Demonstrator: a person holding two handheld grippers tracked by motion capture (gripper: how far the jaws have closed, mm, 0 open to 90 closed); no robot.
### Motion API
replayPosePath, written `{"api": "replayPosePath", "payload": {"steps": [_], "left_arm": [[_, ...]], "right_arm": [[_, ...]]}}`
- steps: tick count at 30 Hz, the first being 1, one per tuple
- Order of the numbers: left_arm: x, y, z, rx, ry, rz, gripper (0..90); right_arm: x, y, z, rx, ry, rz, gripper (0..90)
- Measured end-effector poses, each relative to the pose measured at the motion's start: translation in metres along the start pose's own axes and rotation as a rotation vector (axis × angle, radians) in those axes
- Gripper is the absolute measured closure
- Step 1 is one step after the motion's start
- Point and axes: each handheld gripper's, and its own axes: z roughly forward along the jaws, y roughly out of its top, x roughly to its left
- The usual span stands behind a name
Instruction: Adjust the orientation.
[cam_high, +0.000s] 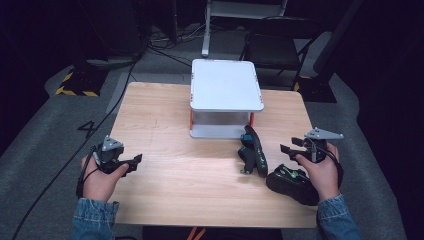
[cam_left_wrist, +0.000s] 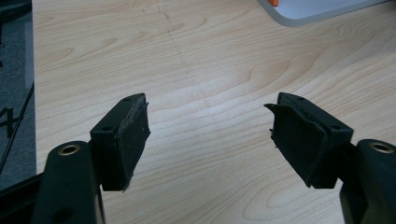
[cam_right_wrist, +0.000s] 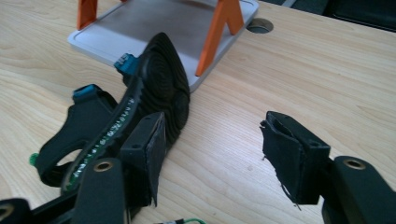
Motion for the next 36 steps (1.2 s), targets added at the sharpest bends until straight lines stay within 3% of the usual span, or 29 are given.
{"api": "replayPosePath", "payload": {"steps": [10,14,21,23,26,31,35,36], "left_arm": [[-0.010,0.006,0.003,0.006,-0.024,0.020,27.8],[-0.015,0.005,0.007,0.017,-0.046,0.039,27.8],[-0.017,0.003,0.006,0.026,-0.053,0.045,27.9],[-0.018,0.002,0.006,0.027,-0.055,0.048,28.0],[-0.018,0.000,0.006,0.034,-0.057,0.051,27.9],[-0.018,-0.001,0.007,0.039,-0.053,0.049,27.9],[-0.019,-0.001,0.008,0.044,-0.059,0.053,27.9],[-0.019,-0.001,0.008,0.042,-0.060,0.051,27.9]], "right_arm": [[0.019,0.006,0.006,-0.023,0.035,-0.066,38.9],[0.036,0.007,0.020,0.025,0.094,-0.047,38.7],[0.052,0.009,0.040,0.076,0.110,-0.055,37.2],[0.057,0.010,0.050,0.124,0.105,-0.067,34.4],[0.064,0.011,0.057,0.198,0.108,-0.127,34.0],[0.068,0.012,0.063,0.267,0.096,-0.150,29.3],[0.069,0.013,0.068,0.323,0.100,-0.140,26.7],[0.069,0.013,0.071,0.365,0.103,-0.127,25.8]]}}
